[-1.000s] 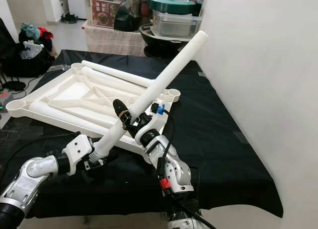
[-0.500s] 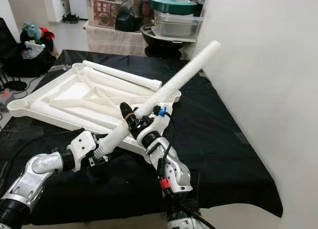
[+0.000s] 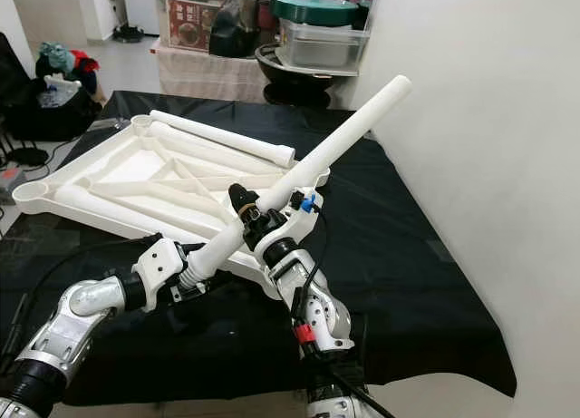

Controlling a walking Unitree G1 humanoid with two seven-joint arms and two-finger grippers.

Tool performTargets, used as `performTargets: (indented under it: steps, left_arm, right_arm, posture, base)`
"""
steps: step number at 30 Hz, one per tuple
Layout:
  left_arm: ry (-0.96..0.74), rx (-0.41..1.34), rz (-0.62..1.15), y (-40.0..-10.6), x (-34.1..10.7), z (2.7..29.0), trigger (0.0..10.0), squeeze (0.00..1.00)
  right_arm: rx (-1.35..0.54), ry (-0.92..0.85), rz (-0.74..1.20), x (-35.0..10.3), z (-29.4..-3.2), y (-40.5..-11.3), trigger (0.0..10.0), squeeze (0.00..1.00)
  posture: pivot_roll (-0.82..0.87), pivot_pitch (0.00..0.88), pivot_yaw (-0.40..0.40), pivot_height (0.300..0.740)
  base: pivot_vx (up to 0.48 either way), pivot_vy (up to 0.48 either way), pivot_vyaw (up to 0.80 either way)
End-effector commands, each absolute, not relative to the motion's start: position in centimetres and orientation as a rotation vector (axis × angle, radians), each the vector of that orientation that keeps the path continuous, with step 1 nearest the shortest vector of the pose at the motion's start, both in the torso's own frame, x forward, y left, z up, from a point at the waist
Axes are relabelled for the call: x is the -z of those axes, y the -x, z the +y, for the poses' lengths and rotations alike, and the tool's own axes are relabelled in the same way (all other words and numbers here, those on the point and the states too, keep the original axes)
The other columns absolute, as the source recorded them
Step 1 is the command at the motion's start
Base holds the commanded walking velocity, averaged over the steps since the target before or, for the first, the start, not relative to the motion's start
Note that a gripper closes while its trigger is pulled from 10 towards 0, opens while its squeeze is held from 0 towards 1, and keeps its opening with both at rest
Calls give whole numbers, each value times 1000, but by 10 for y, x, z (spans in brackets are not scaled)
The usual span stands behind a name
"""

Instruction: Building children table

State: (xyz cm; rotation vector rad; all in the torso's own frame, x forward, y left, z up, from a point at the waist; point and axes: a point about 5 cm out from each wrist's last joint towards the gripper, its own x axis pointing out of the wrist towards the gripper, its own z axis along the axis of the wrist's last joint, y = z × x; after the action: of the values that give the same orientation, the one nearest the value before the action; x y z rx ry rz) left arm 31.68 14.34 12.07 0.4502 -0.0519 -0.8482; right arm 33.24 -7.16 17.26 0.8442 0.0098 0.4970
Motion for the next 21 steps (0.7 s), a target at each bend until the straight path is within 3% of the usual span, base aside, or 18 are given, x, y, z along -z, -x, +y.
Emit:
performTargets:
  steps: [1, 6, 7, 8, 9, 10, 21]
  left_arm:
    - [-468, 850, -59, -318, -120, 144, 10000, 0]
    - [-467, 845, -57, -318, -119, 146, 10000, 0]
    - [-467, 849, -60, -318, -119, 147, 10000, 243]
    - [-467, 849, -60, -318, -119, 147, 10000, 243]
    - [-467, 857, -64, -317, -119, 147, 10000, 824]
    - [-459, 867, -66, -316, -119, 148, 10000, 1000]
    - [-429, 866, -82, -312, -122, 152, 10000, 1000]
  right_arm:
    - [-537, -1021, -4, -183, -36, -326, 0, 0]
    - [-535, -1031, -3, -182, -38, -326, 0, 0]
    - [-533, -1029, -3, -181, -39, -326, 0, 0]
    - [-533, -1029, -3, -181, -39, -326, 0, 0]
    - [-529, -1025, -2, -180, -40, -326, 0, 0]
    - [-523, -1019, -4, -180, -41, -326, 0, 0]
    - [-417, -838, -112, -187, -74, -340, 0, 0]
  posture:
    - [84, 0, -103, 740]
    - [85, 0, -103, 740]
    - [87, 0, -103, 740]
    - [87, 0, -103, 740]
    - [87, 0, -104, 740]
    - [87, 0, -104, 740]
    - [90, 0, -104, 740]
  base:
    - [0, 0, 0]
    - [0, 0, 0]
    - [0, 0, 0]
    - [0, 0, 0]
    - [0, 0, 0]
    - [0, 0, 0]
    - [0, 0, 0]
